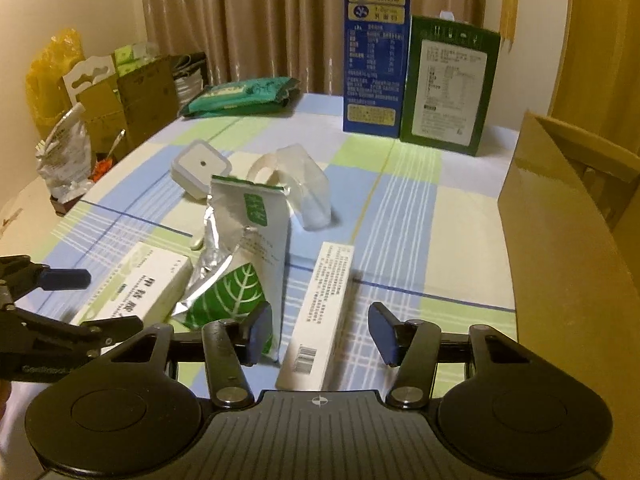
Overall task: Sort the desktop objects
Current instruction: 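Move both tools back over the table toward the white medicine boxes, then grasp the long white box with the right tool while the left tool closes on the Mecobalamin box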
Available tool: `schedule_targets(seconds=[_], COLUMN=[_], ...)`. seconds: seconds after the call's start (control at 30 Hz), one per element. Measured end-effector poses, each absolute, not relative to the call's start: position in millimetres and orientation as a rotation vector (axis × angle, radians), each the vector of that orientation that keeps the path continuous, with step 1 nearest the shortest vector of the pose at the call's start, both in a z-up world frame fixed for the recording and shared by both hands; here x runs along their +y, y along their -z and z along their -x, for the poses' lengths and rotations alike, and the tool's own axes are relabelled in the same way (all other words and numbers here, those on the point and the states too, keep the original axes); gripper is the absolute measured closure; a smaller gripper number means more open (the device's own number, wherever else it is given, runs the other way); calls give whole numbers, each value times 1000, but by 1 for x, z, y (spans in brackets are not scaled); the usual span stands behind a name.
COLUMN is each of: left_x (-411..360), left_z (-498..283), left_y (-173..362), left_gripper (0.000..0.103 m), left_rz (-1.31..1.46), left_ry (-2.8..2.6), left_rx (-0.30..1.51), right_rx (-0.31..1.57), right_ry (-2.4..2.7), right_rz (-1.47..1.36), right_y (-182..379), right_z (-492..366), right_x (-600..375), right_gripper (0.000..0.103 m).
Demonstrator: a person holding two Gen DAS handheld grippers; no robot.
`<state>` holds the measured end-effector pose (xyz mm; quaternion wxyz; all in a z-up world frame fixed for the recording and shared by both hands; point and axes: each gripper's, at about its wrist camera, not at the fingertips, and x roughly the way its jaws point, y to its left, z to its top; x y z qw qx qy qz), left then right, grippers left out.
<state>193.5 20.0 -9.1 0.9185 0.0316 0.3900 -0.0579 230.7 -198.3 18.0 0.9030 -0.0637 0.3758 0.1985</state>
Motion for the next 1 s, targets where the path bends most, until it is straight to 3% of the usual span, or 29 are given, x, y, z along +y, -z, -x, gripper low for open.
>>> schedule_targets(seconds=[0.63, 1.0], left_x=[10, 7], left_z=[-212, -213], left_y=[23, 24], left_gripper=[24, 33], left_rz=[-114, -117], left_ry=[107, 99], left_rx=[844, 854], right_rx=[858, 879], right_ry=[-424, -421], right_rz=[108, 120], right_y=[4, 11], right_z=[-256, -263], right_x=[-195, -190], right_gripper=[65, 72])
